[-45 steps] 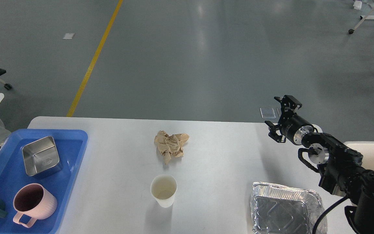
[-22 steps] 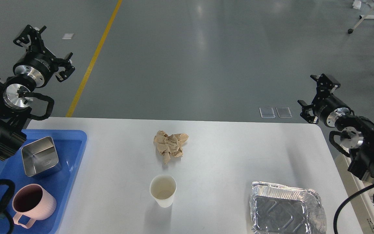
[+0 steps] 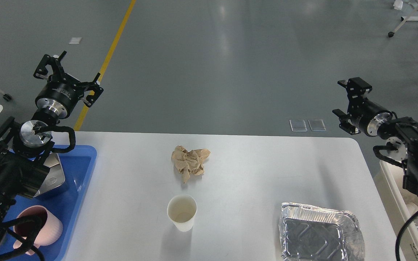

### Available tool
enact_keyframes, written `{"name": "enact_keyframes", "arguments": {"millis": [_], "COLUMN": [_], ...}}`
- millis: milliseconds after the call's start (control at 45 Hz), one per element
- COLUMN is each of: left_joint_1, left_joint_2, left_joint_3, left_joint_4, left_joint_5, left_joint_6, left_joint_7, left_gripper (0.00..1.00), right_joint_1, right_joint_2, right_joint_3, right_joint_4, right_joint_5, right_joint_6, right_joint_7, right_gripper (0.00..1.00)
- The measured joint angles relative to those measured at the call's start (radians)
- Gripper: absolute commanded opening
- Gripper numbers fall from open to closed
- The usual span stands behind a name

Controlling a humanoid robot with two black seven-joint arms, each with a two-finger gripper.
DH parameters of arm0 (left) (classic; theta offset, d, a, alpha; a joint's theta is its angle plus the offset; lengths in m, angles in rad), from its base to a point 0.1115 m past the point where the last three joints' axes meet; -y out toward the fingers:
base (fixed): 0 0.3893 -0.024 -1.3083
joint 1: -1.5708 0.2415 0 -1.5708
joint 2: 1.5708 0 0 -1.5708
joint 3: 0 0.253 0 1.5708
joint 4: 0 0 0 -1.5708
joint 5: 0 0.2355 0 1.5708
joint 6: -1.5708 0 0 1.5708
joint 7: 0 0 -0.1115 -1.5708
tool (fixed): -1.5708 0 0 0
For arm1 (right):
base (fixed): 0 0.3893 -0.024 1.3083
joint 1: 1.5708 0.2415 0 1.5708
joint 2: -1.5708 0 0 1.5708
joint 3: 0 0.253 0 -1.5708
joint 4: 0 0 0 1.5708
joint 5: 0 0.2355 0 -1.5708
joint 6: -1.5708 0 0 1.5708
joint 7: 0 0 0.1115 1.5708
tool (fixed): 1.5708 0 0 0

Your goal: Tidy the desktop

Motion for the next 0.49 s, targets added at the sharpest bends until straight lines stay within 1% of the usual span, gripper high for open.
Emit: {"name": "enact_keyframes", "arguments": {"millis": [89,156,333,400,489], "left_joint_1": [0.044,0.066,0.097,0.101,0.104], "left_joint_2": [0.003,0.005,0.011,0.012,0.011], "left_joint_3": [-0.034,-0.053,-0.081,-0.088,-0.094], "left_joint_4": [-0.006,-0.009,-0.014,-0.015,-0.015], "left_joint_5": [-0.014,-0.02,-0.025,-0.025,-0.025], "left_joint_6": [-0.072,-0.106,-0.138,-0.143,-0.147], "left_joint_7": [0.0,0.002,0.004,0.004,0.004], "left_gripper": [0.99,0.99,0.99,0.99,0.99], "right_joint_1": [0.001,0.003,0.025,0.032,0.043], "right_joint_2": [-0.01,-0.036,-0.128,-0.149,-0.158], "right_joint_3": [-0.116,-0.18,-0.324,-0.357,-0.376], "right_joint_4": [0.0,0.0,0.005,0.004,-0.012], "right_joint_5": [-0.051,-0.078,-0.179,-0.216,-0.25], "right_joint_6": [0.052,0.1,0.216,0.232,0.231], "right_joint_7": [0.03,0.053,0.156,0.17,0.171], "right_gripper": [1.0,1.0,1.0,1.0,1.0]}}
